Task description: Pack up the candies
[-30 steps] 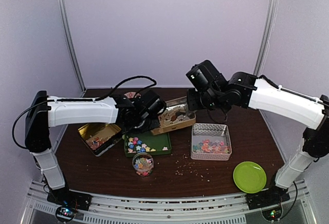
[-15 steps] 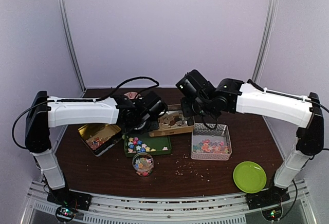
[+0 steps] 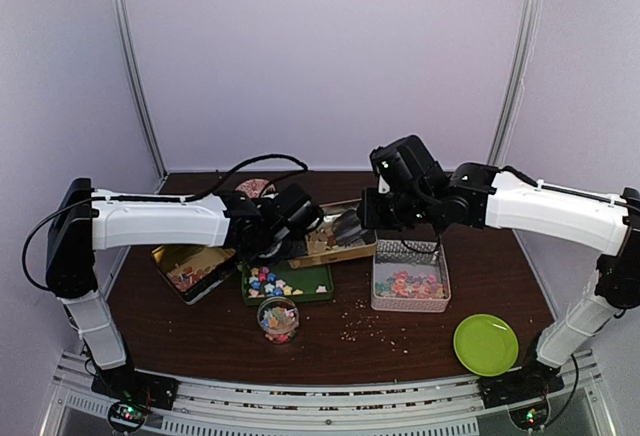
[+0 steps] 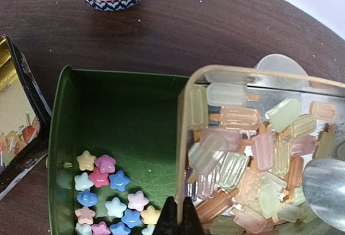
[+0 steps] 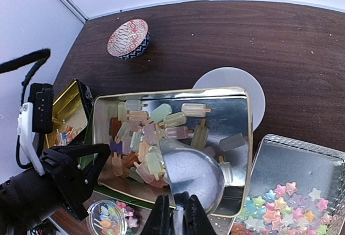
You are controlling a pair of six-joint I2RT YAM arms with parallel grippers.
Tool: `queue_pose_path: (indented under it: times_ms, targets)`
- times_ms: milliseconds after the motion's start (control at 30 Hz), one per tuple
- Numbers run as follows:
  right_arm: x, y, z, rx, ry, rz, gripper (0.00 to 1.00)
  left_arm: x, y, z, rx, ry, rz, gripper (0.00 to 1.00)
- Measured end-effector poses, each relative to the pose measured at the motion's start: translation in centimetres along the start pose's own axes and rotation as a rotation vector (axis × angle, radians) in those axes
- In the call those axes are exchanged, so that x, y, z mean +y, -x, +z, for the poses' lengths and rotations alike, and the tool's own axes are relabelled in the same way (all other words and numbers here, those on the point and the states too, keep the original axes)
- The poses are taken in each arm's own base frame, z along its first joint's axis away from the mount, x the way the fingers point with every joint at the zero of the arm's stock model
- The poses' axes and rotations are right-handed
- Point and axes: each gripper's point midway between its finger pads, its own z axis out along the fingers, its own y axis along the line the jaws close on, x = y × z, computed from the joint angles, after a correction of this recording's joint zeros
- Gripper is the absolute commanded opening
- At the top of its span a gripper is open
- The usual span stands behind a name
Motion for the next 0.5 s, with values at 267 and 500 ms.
queue_pose_path:
  times_ms: [267,500]
  targets:
    - [-0.8,2.1,-3.2,-0.076,-0.015,0.002,0.0,-0.8,1.0,-0.8,-0.024,-0.044,-0.044,0.0]
    - [-2.1,3.9,-5.3,-0.164,-0.07,-0.028,0.0,-0.6,0.8,-0.6,-0.021,-0.039,-0.048,0.0]
